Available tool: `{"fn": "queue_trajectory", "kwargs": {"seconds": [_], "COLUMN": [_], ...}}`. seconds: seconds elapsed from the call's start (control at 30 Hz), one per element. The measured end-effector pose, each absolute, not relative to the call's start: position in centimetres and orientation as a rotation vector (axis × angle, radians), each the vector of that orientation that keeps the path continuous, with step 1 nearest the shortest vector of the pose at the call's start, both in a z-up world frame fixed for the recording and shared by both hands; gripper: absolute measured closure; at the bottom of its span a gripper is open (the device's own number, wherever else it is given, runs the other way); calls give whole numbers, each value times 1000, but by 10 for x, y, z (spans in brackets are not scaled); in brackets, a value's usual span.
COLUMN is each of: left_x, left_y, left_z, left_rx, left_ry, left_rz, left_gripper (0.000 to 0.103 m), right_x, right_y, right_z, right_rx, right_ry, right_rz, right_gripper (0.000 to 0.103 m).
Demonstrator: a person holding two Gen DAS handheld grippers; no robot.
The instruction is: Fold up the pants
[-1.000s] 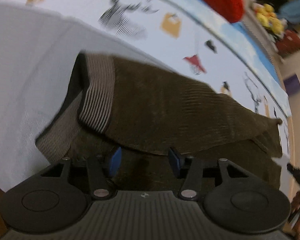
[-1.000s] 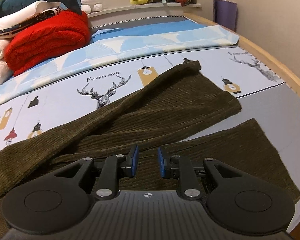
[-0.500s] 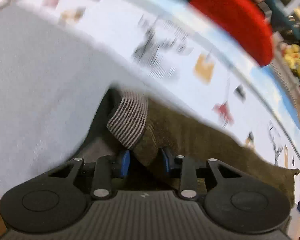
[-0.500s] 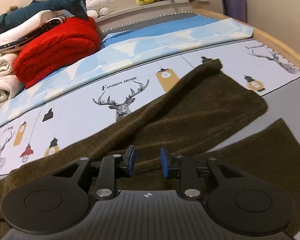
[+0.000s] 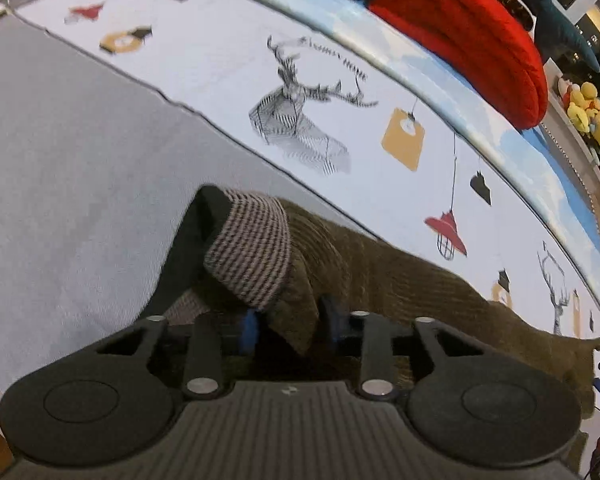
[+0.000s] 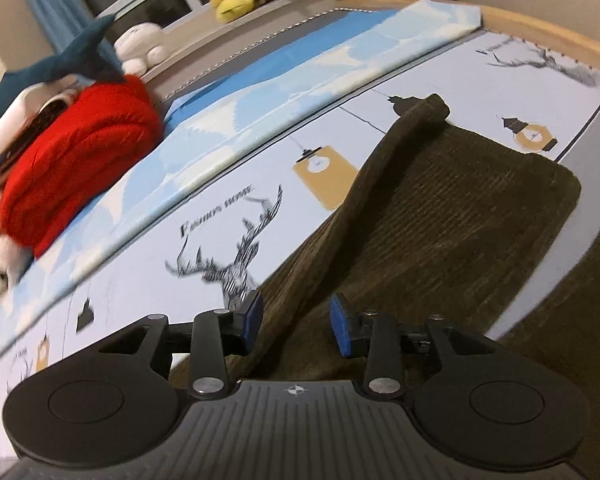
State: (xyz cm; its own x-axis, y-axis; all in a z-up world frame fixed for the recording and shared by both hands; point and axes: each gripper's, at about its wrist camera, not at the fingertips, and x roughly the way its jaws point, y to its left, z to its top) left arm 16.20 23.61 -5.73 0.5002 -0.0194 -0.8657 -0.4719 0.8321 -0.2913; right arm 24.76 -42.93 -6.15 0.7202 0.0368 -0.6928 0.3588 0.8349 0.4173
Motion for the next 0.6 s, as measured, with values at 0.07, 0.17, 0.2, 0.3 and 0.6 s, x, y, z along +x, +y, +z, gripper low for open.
{"fn": "queue_trajectory", "kwargs": {"seconds": [0.07, 0.17, 0.2, 0.3, 0.6], "left_x": [164, 168, 169, 169, 169], "left_y": [235, 231, 230, 228, 234], "left_z": [-55, -51, -49, -47, -40], "left_rx": [-533, -503, -494, -479, -471], "left_ry": [1002, 979, 974, 972, 956], "left_rz": [303, 317, 318, 321, 297], "left_gripper": [76, 77, 77, 77, 79], "right_x": [258, 273, 277, 289, 288], "right_y": [-436, -445, -447, -452, -461], "right_z": [-71, -87, -92, -104, -102], "right_rx": [599, 651, 666, 703, 764], "right_ry": [758, 770, 773, 778, 729], "right_rz": [-204, -231, -238, -250, -211], "right_gripper": [63, 63, 63, 63, 100]}}
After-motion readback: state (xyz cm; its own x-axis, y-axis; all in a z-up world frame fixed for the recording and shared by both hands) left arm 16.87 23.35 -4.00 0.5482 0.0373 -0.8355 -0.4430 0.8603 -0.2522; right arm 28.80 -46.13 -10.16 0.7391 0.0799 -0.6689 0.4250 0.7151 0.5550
